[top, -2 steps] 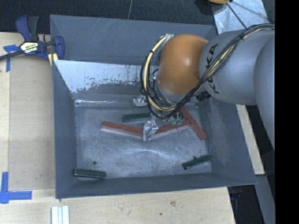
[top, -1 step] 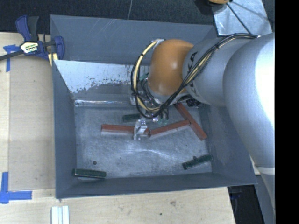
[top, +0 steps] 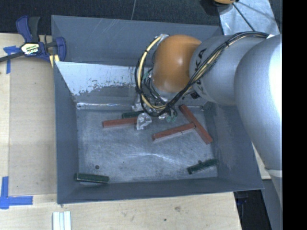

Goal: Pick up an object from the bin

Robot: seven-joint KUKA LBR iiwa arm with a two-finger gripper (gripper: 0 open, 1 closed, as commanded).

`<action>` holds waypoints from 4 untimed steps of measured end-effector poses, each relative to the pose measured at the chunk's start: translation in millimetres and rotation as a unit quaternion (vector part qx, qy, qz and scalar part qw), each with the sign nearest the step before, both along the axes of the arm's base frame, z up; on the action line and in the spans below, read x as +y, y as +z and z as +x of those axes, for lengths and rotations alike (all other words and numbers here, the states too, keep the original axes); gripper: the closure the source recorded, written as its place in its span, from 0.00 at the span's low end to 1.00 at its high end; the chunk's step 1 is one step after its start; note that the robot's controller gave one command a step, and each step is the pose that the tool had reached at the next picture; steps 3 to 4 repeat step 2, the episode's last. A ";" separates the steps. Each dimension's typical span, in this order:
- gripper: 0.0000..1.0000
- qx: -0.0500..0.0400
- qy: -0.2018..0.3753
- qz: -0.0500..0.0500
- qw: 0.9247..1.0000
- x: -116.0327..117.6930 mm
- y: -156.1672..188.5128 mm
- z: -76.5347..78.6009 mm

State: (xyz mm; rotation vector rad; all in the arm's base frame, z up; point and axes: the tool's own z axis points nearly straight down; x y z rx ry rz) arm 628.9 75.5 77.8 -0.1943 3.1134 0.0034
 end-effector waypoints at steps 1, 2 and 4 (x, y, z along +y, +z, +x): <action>1.00 0.000 0.000 0.000 1.000 0.0 0.0 0.0; 1.00 0.007 -0.001 -0.002 1.000 -0.3 97.7 1.9; 1.00 0.007 -0.001 -0.002 1.000 -0.3 97.7 1.9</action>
Offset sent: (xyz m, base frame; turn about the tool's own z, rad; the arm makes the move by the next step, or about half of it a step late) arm 0.0000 -0.0001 0.0934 0.0000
